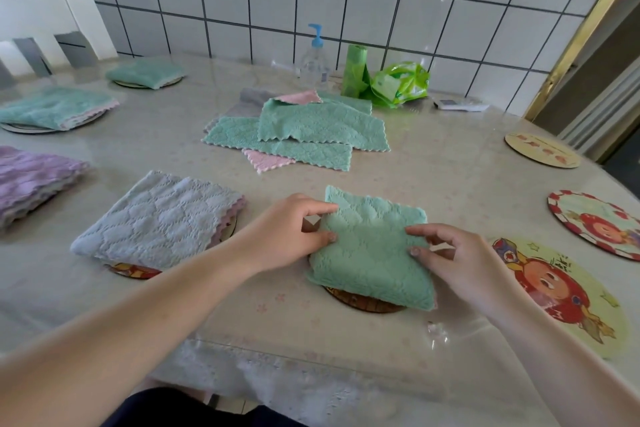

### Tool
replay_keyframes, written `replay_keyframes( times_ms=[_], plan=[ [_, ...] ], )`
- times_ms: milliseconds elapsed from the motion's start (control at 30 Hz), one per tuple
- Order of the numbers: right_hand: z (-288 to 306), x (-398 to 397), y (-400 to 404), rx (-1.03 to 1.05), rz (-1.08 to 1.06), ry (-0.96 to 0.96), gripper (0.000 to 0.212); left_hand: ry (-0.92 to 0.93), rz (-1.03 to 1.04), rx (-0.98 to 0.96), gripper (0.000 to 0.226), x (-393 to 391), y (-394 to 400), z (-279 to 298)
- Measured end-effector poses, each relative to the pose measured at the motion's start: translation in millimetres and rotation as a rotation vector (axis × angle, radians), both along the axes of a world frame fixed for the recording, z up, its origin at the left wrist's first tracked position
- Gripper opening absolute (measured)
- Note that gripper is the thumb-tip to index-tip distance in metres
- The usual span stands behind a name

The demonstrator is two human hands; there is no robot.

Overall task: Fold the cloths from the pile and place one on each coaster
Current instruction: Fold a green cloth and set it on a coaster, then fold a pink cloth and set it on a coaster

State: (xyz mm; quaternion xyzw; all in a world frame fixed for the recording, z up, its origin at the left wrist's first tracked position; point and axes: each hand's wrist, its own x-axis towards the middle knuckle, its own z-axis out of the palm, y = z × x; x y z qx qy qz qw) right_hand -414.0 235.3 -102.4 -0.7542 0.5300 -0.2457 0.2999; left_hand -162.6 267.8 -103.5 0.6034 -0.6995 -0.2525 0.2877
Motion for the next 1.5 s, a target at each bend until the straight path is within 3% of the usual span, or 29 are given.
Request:
replay_keyframes(
  times_ms=[100,300,433,533,667,900,1067,1167,1367,1500],
  plan=[
    [-2.3,-0.1,1.5,-0.125,-0.007,0.153,0.027,-0.146,0.005,0.009,0.052,-2.8,2.3,-0.6],
    [4.5,21.6,10.3,-0.305,0.051,0.225,0.042,-0.305,-0.017,-0.242,0.043,-26.3,2.5,8.0],
    [3.6,44.8,10.3,-0.348,0.118,0.446,0.055,-0.54,-0.131,-0.171,0.044,-46.2,-8.1,-2.3],
    [-3.5,46.9,8.0,-0.234,0.127,0.605,0.058,-0.655,-0.144,-0.026,0.057,-44.1,-12.7,-11.7],
    [-9.7,35.2,5.6,-0.093,0.127,0.699,0.063,-0.673,-0.179,0.03,0.064,-33.6,-13.5,-16.3],
    [-10.5,29.8,5.8,-0.114,0.149,0.731,0.094,-0.679,-0.237,0.031,0.066,-26.6,-12.3,-15.2],
    [11.9,36.4,-13.8,-0.156,0.134,0.739,0.062,-0.7,-0.178,0.043,0.079,1.7,-29.3,-3.0],
    [20.4,47.3,-34.5,-0.2,0.145,0.724,0.06,-0.718,-0.071,0.045,0.082,33.3,-50.7,3.4],
    [26.8,98.3,-95.0,-0.188,0.198,0.707,0.062,-0.722,0.058,-0.024,0.068,95.1,-98.9,14.2],
    [21.5,134.1,-133.7,-0.201,0.24,0.699,0.066,-0.701,0.044,0.023,0.069,114.4,-130.9,5.5]
  ],
)
